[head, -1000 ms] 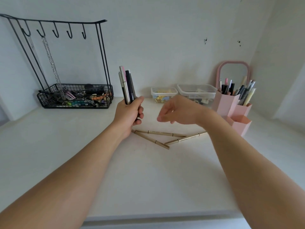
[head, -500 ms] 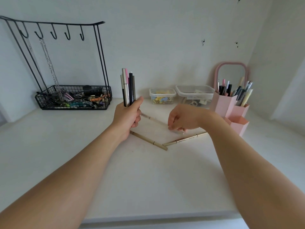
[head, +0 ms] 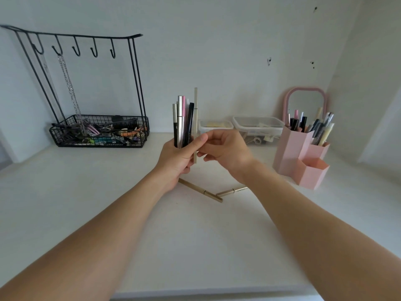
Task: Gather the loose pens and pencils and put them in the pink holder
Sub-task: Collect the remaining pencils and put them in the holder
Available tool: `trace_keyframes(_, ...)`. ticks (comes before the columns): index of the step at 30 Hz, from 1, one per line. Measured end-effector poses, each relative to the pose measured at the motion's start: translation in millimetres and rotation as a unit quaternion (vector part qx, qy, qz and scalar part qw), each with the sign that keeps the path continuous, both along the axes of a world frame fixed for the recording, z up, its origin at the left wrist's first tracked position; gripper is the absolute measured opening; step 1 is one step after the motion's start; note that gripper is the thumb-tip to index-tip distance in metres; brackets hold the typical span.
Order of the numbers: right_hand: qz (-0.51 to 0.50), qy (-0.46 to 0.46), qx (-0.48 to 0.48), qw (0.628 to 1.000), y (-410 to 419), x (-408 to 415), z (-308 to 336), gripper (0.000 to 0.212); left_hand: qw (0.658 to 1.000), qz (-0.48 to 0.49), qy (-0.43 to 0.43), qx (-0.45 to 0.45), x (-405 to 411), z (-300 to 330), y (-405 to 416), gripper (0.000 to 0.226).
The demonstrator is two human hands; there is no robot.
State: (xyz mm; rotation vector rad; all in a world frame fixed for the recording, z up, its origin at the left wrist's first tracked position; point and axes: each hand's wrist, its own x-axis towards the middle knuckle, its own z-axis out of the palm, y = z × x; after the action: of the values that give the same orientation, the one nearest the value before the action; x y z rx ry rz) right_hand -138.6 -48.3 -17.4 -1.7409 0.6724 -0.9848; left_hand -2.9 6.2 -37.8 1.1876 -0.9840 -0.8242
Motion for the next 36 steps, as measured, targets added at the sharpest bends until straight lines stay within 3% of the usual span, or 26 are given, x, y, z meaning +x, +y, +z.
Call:
trace_keyframes(3, 0.007, 0.015, -0.019, 1.0, 5, 4, -6, 0.007, 0.999, 0.031, -0.02, 0.006, 0, -1, -1, 0.036)
trace_keyframes(8, 0.024, 0.027, 0.027, 0.999, 6, 5, -6, 0.017, 0.996, 0.066, -0.041, 0.032, 2, -2, -5, 0.023)
trace_keyframes(10, 0.05, 0.063, 0.037, 0.996, 4, 0, 1, 0.018, 0.994, 0.073, -0.061, 0.046, 4, -2, -6, 0.021)
trace_keyframes(12, 0.07, 0.155, 0.0, 0.985, -2, -11, 11, 0.02, 0.994, 0.071, -0.061, 0.054, 7, -2, -6, 0.02)
trace_keyframes(16, 0.118, 0.399, -0.101, 0.904, -12, -44, 28, 0.028, 0.998, 0.049, -0.016, 0.039, 13, 0, -6, 0.024)
trace_keyframes(18, 0.14, 0.47, -0.104, 0.865, -13, -55, 31, 0.031, 1.0, 0.02, 0.006, 0.013, 15, 2, -6, 0.027)
trace_keyframes(21, 0.13, 0.555, -0.128, 0.811, -14, -59, 30, 0.034, 0.999, 0.024, -0.027, -0.003, 14, 3, -4, 0.025)
trace_keyframes(23, 0.12, 0.575, -0.139, 0.797, -15, -57, 28, 0.029, 0.998, 0.043, -0.048, 0.002, 14, 3, -3, 0.024)
trace_keyframes(30, 0.107, 0.568, -0.154, 0.802, -19, -56, 25, 0.015, 0.998, 0.055, -0.015, 0.019, 19, 2, -6, 0.019)
trace_keyframes(36, 0.081, 0.407, -0.107, 0.904, -26, -59, 28, 0.012, 0.999, 0.044, -0.015, 0.017, 18, 3, -5, 0.021)
